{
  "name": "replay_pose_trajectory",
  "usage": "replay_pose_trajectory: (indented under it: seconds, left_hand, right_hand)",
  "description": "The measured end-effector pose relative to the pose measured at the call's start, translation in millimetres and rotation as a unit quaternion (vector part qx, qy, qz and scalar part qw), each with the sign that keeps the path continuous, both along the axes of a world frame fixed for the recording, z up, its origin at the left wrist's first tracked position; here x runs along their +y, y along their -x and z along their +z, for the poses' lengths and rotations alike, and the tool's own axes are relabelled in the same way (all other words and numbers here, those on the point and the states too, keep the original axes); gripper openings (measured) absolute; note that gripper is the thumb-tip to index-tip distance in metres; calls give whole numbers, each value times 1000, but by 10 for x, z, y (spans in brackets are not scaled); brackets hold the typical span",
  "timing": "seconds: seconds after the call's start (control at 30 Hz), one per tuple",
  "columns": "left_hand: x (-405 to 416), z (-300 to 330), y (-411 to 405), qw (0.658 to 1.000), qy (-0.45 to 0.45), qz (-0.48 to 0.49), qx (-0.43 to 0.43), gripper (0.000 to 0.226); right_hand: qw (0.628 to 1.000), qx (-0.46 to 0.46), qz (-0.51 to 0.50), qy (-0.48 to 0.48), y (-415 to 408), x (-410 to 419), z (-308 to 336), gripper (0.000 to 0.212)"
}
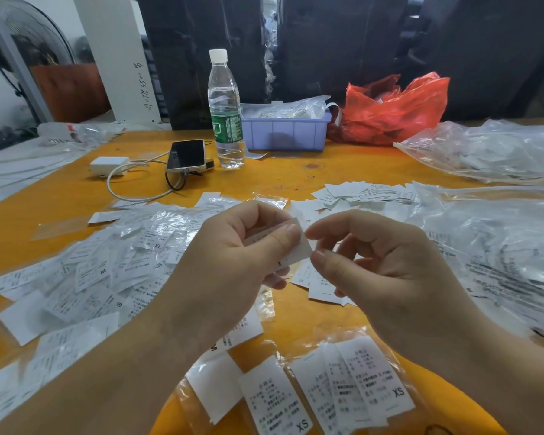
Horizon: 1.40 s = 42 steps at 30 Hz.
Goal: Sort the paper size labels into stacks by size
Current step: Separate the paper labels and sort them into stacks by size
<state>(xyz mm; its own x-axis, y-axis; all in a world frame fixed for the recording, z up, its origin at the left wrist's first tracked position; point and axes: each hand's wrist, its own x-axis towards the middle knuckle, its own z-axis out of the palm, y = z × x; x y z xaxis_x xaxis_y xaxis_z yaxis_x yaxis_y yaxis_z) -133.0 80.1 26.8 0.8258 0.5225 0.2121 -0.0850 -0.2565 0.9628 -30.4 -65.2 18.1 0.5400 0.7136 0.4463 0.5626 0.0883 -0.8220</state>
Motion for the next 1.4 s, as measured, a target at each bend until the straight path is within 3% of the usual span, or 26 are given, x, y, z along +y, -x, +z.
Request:
replay_pose_trajectory:
  seconds: [0.27,0.6,1.1,1.23,1.3,1.4]
  left_hand:
    - [-6,8,-3,999,-14,-15,37,22]
    - [44,23,8,991,-52,-4,123,24]
    - [43,-28,-2,990,-78,-25,111,9]
    - [66,-65,-1,968,-195,15,160,11]
    - [111,-61,7,954,-234,46,183,12]
    - [221,-40,8,936,-254,108,220,13]
  right_hand:
    - [1000,-11,-6,18,-33,29,-17,17]
    - [999,0,-44,-26,-131,18,-12,19]
    - [999,-3,-46,21,-193,30,-19,21]
    - [987,-84,-79,110,-233,15,-47,17]
    - [964,-147,-106,194,-265,-5,-55,14]
    - [918,-200,-100,328,-287,6,-54,31]
